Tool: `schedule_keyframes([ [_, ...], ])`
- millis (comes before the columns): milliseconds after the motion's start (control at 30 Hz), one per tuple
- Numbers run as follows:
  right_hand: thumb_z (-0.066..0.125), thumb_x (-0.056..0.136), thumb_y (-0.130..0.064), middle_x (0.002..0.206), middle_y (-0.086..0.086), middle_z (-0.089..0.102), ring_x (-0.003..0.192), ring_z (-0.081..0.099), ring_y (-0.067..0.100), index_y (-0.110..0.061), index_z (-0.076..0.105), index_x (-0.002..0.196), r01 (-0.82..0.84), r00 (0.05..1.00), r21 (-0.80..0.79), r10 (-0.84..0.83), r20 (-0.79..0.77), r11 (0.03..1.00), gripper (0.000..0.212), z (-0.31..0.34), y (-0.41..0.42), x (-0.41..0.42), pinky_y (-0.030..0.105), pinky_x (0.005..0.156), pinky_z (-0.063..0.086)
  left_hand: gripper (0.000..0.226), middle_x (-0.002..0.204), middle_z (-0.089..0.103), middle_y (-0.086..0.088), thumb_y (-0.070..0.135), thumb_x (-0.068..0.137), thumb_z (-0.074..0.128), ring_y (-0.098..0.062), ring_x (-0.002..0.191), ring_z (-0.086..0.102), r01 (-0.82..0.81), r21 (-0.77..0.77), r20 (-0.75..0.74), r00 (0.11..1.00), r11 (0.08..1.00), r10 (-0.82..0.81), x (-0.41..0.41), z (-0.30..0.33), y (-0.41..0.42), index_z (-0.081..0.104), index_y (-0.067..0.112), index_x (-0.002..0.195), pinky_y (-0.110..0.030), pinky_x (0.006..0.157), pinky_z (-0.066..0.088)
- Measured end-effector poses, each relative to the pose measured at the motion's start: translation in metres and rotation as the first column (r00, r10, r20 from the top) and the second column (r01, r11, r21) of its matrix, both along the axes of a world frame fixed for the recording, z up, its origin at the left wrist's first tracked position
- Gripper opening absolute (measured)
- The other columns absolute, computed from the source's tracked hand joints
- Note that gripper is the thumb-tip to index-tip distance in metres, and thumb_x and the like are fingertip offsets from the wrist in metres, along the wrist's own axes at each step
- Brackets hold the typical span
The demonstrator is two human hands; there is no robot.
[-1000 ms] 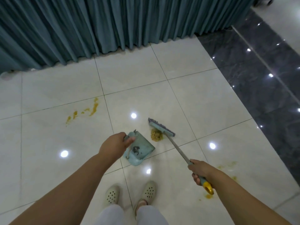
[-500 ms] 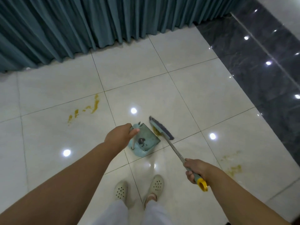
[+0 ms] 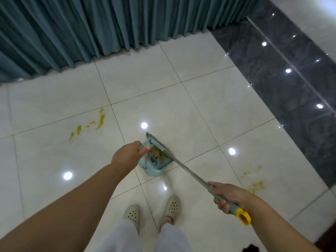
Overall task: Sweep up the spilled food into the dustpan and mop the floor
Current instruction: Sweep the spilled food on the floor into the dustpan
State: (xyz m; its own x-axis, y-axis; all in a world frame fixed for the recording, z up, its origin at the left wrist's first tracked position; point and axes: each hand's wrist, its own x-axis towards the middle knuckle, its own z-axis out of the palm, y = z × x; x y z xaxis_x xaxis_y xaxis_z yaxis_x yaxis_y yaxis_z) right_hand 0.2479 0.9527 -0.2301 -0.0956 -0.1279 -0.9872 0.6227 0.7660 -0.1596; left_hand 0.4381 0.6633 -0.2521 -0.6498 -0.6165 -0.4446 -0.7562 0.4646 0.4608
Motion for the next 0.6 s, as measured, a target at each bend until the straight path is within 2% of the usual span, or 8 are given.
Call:
schedule_keyframes([
  [100,0.042,0.1,-0.01,0.054,0.007,0.042,0.035,0.034,0.01,-0.027,0.041,0.14,-0.019,0.999,0.005,0.019,-0.05,1.0,0.044,-0.002,-0.013,0.002,0.013,0.032,0.031,0.042,0.071,0.06,-0.003,0.056,0.093,0.039,-0.017,0.063,0.053,-0.041,0.05,-0.013,0.999,0.998,0.042,0.009,0.003,0.0,0.046,0.021,0.071,-0.028,0.055,0.037],
  [233,0.043,0.099,-0.011,0.044,0.004,0.043,0.032,0.036,0.009,-0.026,0.041,0.14,-0.074,0.991,0.031,0.077,-0.109,0.997,0.043,-0.007,-0.038,-0.008,0.013,0.032,0.032,0.043,0.065,0.056,0.0,0.055,0.092,0.043,-0.013,0.056,0.048,-0.1,0.07,-0.025,0.994,0.993,0.102,0.024,0.004,0.004,0.048,0.019,0.07,-0.027,0.052,0.034],
  [367,0.043,0.099,-0.011,0.061,0.007,0.044,0.041,0.037,0.01,-0.024,0.039,0.143,-0.182,0.964,0.067,0.192,-0.186,0.981,0.046,-0.021,-0.064,-0.012,0.014,0.035,0.034,0.043,0.061,0.055,0.001,0.055,0.092,0.044,-0.012,0.053,0.047,-0.126,0.069,-0.042,0.991,0.99,0.13,0.037,0.004,0.005,0.044,0.021,0.065,-0.026,0.05,0.033],
  [500,0.04,0.1,-0.013,0.064,0.007,0.044,0.048,0.036,0.012,-0.025,0.035,0.146,-0.304,0.917,0.166,0.335,-0.218,0.938,0.048,-0.034,-0.07,-0.005,0.013,0.038,0.035,0.042,0.06,0.055,0.002,0.053,0.092,0.045,-0.014,0.055,0.049,-0.142,0.076,-0.031,0.989,0.987,0.145,0.044,0.002,0.005,0.042,0.022,0.063,-0.029,0.054,0.036],
  [600,0.04,0.1,-0.015,0.068,0.008,0.045,0.05,0.038,0.012,-0.028,0.035,0.147,-0.328,0.9,0.216,0.373,-0.224,0.92,0.049,-0.035,-0.057,0.001,0.014,0.039,0.036,0.042,0.059,0.055,0.003,0.052,0.092,0.045,-0.013,0.054,0.049,-0.14,0.089,-0.042,0.989,0.986,0.144,0.046,0.002,0.005,0.041,0.023,0.063,-0.028,0.053,0.036],
])
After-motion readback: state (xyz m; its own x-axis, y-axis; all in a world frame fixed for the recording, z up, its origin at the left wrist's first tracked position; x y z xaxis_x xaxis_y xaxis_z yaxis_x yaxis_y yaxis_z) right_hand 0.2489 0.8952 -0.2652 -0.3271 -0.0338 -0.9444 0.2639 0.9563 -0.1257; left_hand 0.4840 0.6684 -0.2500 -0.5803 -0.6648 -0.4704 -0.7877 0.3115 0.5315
